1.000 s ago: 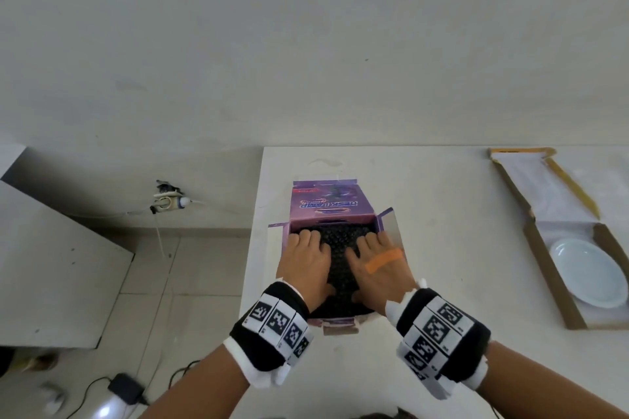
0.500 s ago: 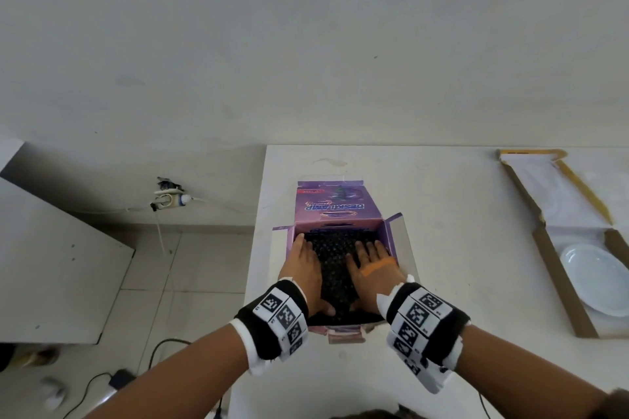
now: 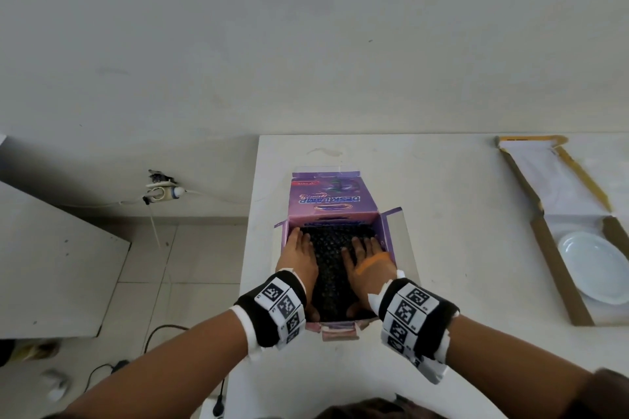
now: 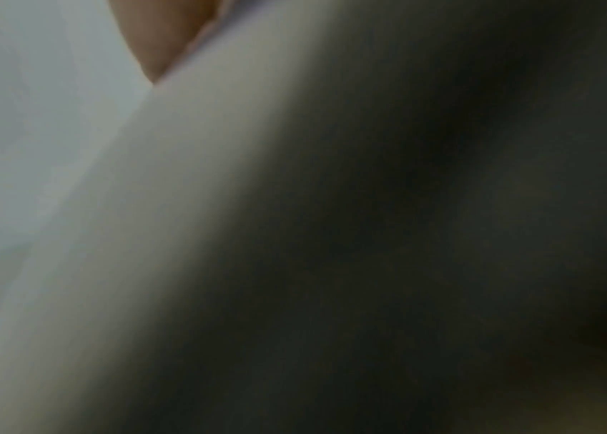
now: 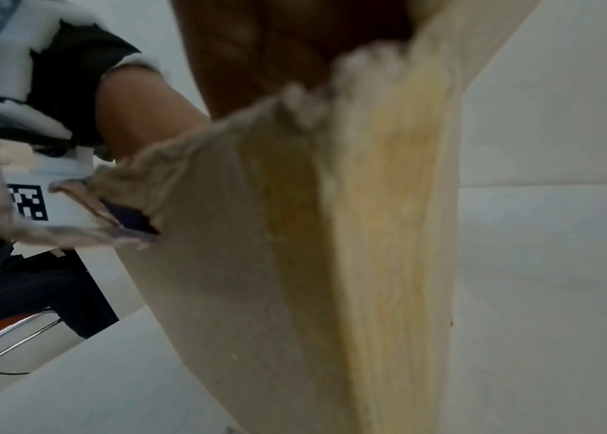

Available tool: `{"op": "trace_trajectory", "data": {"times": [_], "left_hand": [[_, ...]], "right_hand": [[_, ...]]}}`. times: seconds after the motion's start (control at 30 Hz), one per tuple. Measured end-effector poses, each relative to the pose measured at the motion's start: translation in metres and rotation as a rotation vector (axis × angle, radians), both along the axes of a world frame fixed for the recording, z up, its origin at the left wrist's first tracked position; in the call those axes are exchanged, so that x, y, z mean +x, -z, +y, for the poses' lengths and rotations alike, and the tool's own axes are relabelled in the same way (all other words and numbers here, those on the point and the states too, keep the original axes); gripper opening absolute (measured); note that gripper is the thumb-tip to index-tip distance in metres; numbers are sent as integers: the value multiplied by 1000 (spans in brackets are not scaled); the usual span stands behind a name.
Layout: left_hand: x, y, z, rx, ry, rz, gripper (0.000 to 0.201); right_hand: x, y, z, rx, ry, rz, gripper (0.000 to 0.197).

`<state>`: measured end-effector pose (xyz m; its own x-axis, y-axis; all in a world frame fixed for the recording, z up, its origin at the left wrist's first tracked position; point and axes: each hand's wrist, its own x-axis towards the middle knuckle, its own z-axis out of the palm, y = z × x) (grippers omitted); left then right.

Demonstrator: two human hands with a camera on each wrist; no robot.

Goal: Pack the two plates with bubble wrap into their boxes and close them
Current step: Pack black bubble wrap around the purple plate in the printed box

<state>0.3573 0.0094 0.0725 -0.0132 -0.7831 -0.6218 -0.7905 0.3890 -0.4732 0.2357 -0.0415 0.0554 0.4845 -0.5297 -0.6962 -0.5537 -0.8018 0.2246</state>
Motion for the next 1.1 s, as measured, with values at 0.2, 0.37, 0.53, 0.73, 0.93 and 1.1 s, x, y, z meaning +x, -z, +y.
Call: {"op": "trace_trajectory", "data": {"times": [0.2,0.37,0.53,0.73,0.93,1.1], "left_hand": [[1,0,0,7,-2,-11,119],[3,2,0,16,-8,-24,113],[0,-2,-1,-3,-10,1,95],[6,-9,-9,-24,-27,52,91],[0,5,-7,12,5,-80,65],[1,14,-8,29,4,-92,66]], "right_hand": [[-1,-4,3,-64,-43,-17,105],[7,-1,2,-86,-131,95,93],[13,-4,-1,-110,-174,152,58],[12,-2,-6,-162,-79,19,51],[8,5,-8,-202,-216,133,58],[6,12,-10,-166,-158,78,56]]}}
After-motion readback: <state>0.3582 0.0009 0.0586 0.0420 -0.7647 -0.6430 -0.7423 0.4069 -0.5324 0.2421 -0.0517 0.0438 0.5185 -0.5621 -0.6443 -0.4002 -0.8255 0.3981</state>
